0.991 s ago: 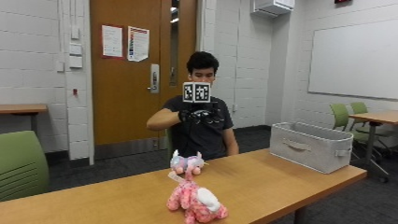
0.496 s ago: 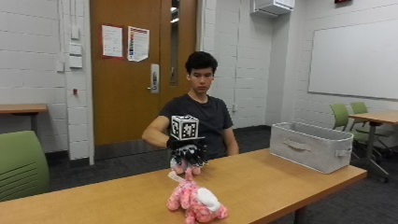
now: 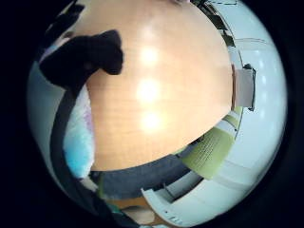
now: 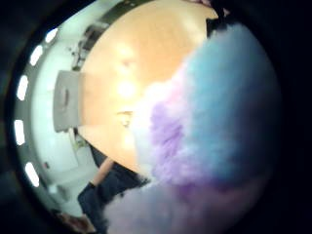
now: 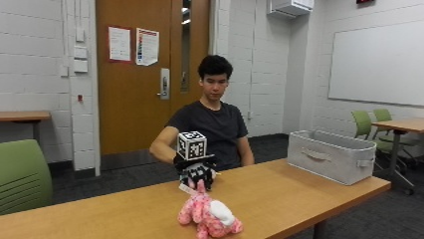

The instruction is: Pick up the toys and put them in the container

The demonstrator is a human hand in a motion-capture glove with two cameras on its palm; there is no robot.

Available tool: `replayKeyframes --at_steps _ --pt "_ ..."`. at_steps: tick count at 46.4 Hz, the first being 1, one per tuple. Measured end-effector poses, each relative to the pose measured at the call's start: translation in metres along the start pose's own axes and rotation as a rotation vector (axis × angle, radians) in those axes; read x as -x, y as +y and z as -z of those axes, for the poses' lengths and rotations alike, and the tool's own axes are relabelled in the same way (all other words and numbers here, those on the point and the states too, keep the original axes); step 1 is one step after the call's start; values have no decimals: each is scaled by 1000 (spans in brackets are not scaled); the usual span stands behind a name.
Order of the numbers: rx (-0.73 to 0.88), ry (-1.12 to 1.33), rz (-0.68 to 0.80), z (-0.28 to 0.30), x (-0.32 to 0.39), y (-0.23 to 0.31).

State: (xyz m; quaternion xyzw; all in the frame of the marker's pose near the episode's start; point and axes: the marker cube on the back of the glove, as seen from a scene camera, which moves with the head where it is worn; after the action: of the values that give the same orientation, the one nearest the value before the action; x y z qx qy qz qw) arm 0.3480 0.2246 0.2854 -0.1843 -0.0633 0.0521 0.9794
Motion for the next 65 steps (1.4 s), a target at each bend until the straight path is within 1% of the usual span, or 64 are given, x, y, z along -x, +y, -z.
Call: replayKeyframes --at_steps 8,18,23,28,33,38,43,51,54,58,65 --pt "6 -34 21 10 1 -2" --pt "-48 -13 5 25 3 -4" --pt "-48 27 -16 34 9 -14" --pt "-70 33 -20 57 27 -17" --pt "-114 9 -21 100 51 -25" --pt "-138 -8 -15 150 79 -34" --pt "-226 25 -13 205 114 -52" --pt "-316 36 -28 276 198 -63" --pt "-347 38 -40 294 236 -60" --pt "-361 26 -12 314 282 -66" --pt "-391 24 35 330 360 -74"
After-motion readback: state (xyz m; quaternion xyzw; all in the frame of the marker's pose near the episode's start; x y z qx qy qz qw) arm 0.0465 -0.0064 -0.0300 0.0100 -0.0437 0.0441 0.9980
